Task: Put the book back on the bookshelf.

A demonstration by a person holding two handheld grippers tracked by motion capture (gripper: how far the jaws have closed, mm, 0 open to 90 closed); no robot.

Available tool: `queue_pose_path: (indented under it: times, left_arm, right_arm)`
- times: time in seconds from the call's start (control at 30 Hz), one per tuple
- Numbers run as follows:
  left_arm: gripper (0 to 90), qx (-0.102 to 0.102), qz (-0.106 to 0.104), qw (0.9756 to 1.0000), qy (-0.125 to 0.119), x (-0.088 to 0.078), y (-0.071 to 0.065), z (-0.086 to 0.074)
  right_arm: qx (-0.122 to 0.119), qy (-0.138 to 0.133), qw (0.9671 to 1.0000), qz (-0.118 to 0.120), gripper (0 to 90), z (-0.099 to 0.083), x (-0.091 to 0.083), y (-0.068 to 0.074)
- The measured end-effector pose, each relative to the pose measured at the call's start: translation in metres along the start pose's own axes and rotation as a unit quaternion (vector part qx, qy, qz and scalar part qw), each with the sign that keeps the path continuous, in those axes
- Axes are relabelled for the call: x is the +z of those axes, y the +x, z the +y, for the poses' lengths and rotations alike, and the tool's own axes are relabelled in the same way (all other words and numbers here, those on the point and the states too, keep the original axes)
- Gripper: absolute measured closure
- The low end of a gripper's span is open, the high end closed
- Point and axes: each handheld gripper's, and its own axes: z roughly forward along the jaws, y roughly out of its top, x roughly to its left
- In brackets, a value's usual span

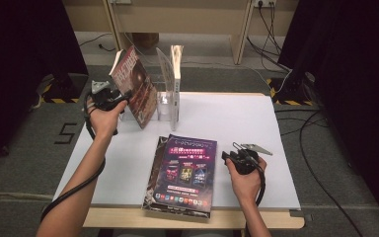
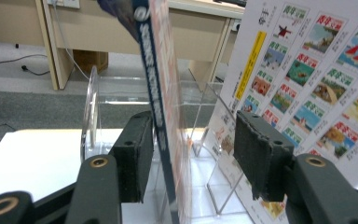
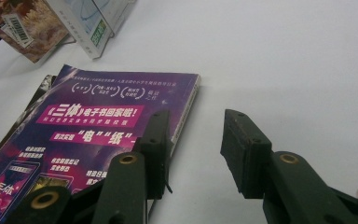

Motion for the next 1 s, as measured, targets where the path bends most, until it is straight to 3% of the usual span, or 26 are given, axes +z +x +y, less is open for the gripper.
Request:
queue_pose_path:
  times: [0.37,0.63,0.77,0.9,1.0]
  left_arm:
    - [46.6,0.001,-0.008,0.9997,0.022,-0.018,0.004,-0.024]
    - [47.0,0.002,-0.044,0.9968,0.066,-0.033,-0.002,-0.057]
    - [46.7,0.003,-0.083,0.9910,0.105,-0.038,-0.016,-0.078]
    - [46.5,0.011,-0.108,0.9858,0.128,-0.037,-0.031,-0.093]
    - [46.4,0.010,-0.133,0.9795,0.151,-0.034,-0.043,-0.104]
  right_arm:
    - [-0.002,0.003,1.0000,0.005,62.2,0.005,0.000,0.004]
    - [-0.005,0.031,0.9994,0.015,60.4,0.007,0.004,0.010]
    - [-0.012,0.054,0.9983,0.021,59.2,0.007,0.010,0.014]
    - [-0.016,0.074,0.9969,0.023,58.2,0.006,0.016,0.019]
    - [-0.018,0.092,0.9952,0.026,57.5,0.006,0.020,0.021]
